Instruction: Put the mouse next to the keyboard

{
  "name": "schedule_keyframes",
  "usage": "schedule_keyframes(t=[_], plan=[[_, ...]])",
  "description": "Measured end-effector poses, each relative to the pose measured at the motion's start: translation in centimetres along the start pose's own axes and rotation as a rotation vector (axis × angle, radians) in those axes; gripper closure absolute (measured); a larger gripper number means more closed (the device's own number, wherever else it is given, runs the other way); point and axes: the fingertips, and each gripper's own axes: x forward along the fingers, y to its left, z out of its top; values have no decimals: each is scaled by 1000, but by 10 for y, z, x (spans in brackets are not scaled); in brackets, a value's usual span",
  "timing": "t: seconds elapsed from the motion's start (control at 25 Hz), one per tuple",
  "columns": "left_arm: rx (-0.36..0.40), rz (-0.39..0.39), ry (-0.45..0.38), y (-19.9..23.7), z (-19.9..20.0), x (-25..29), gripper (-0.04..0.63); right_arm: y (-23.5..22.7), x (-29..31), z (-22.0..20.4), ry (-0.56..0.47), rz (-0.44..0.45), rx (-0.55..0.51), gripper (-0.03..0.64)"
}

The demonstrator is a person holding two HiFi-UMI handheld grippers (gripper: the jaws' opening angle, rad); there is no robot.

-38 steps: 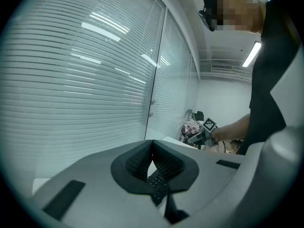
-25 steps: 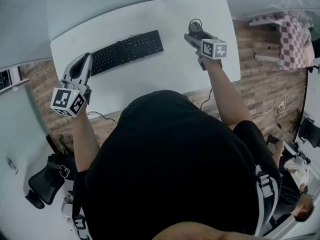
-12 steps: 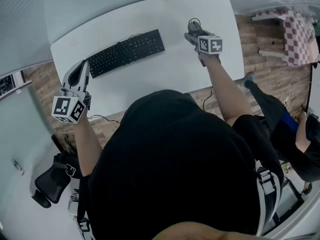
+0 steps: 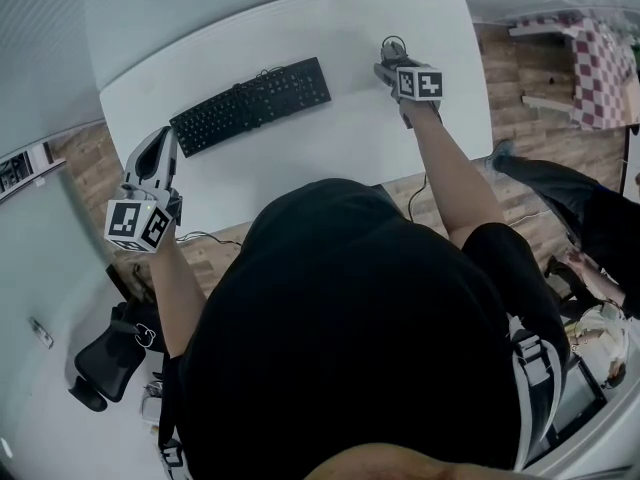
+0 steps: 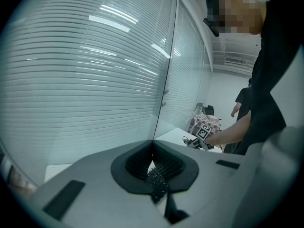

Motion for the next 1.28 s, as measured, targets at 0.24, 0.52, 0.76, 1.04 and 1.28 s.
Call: schedule_keyframes(t=[0.24, 0.52, 0.76, 1.04, 1.28], plan=[[-9, 9, 17, 5, -4, 5, 572, -10, 17, -3, 26, -20, 2, 227], [-4, 16, 38, 5, -6, 14, 572, -20, 32, -9, 65, -40, -1, 227], [-9, 20, 43, 7, -10, 20, 572, -23, 41, -15, 98, -57, -17, 227], [-8, 1, 60, -3, -15, 25, 572, -20, 49, -14, 116, -87, -37, 227], [-18, 12, 62, -1, -16, 18, 572, -16, 50, -13, 127, -121, -70, 227]])
